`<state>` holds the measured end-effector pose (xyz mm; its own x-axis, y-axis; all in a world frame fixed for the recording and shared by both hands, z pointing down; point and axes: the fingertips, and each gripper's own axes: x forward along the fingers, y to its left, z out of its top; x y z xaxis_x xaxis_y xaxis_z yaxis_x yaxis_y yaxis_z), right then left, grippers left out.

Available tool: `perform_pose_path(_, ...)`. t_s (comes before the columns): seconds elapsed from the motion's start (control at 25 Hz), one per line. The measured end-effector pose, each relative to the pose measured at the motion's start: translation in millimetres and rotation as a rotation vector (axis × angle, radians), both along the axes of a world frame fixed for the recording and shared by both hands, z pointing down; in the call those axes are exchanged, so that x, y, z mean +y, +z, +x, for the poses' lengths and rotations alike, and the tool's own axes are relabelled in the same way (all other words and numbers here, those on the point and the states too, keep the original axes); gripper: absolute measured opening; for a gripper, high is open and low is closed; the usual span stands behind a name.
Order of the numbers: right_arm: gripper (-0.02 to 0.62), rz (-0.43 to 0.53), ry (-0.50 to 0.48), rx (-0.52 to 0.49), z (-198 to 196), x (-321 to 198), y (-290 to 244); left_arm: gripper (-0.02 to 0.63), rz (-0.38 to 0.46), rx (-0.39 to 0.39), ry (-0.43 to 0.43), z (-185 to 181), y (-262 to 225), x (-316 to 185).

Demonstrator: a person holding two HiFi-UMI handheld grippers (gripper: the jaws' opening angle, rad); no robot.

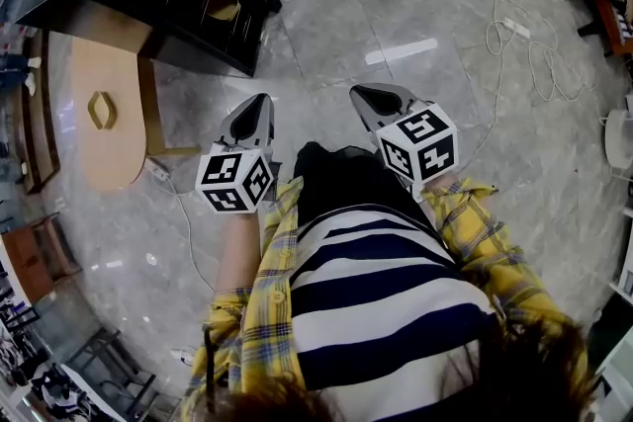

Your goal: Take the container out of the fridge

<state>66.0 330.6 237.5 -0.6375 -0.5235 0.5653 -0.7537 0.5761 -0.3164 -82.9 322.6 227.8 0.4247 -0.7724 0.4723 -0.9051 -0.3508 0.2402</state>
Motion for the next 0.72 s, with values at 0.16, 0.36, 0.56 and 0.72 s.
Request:
perform_pose_path(0.16, 0.028, -0.019, 0.006, -0.014, 2.1, -9.3, 3.4, 0.023, 0.004, -0.005, -0.01, 1.8, 2.8, -14.5)
perform_pose_path(0.36, 0.028, -0.038, 0.023, -0.017, -1.4, -24.5, 10.8, 0.023, 0.042, -0.132, 0.027, -4.5, 12.6, -37.8)
perform_pose_path(0.56, 0.029, -0.055, 0.039, 0.0, -6.7, -46.8, 17.9, 0.023, 0.068, -0.238, 0.048, -8.9, 25.7, -69.1)
perform_pose_path(0.72, 0.028, -0.076, 0.042, 0.009, -16.2, -69.4, 22.8, 0.025, 0.062, -0.274, 0.083, -9.7, 34.5, -95.3)
